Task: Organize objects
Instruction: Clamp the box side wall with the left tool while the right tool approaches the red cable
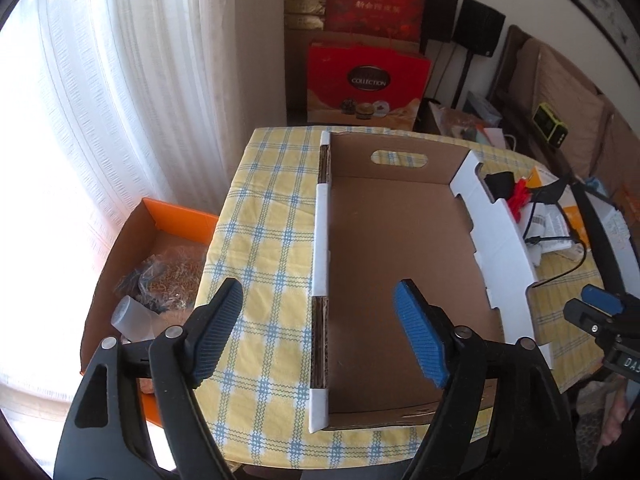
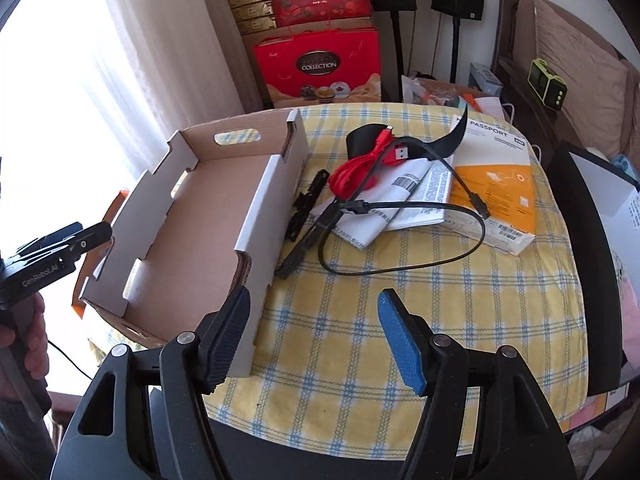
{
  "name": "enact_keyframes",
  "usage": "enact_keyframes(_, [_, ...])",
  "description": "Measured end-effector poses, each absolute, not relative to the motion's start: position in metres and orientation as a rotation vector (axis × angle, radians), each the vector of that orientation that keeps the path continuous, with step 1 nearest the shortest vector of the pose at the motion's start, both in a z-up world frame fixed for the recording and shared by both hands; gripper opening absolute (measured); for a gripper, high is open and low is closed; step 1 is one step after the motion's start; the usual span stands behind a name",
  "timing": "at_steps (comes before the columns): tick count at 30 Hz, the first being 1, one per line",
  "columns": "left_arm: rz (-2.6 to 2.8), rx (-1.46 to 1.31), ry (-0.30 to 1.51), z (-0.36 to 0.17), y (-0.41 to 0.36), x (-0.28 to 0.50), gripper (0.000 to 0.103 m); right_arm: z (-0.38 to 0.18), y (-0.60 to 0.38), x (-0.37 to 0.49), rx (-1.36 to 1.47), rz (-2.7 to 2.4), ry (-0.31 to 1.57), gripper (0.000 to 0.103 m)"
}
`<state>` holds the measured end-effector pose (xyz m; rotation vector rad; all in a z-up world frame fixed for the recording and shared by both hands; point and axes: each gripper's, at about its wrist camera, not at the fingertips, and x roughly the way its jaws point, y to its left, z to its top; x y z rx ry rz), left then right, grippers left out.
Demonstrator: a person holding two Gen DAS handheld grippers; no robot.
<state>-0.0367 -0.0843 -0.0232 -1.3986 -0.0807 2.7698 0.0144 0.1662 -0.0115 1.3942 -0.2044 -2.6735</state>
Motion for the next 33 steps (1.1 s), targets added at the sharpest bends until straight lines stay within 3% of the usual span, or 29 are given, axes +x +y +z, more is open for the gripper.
enact_keyframes(7, [2.800, -1.478, 0.099, -0.042, -0.074, -0.052, 0.077, -0.005, 0.193, 0.017, 1.381, -2.733, -0.239, 0.068])
enact_keyframes(11, [2.757, -1.565, 0.075, -0.062, -0.086, -0.059, 0.048, -0.003, 0.208, 0.016, 1.389, -2.767, -0.247, 0.068])
enact_keyframes(14, [2.702, -1.595, 0.019, -0.073, -0.092, -0.064, 0.040, -0.002, 0.217, 0.011, 1.390, -2.784, -0.263, 0.068])
enact_keyframes(18, [2.681, -1.581, 0.047, -0.073, -0.086, -0.065, 0.012, -0.004, 0.226, 0.001, 1.394, -2.799, -0.274, 0.068])
enact_keyframes(26, [2.682, -1.570, 0.096, -0.072, -0.082, -0.064, 0.012, -0.001, 0.243, -0.033, 1.396, -2.809, -0.343, 0.066])
enact_keyframes(33, [2.669, -1.563, 0.044, -0.071, -0.087, -0.065, 0.011, 0.003, 0.234, -0.074, 1.408, -2.764, -0.363, 0.053])
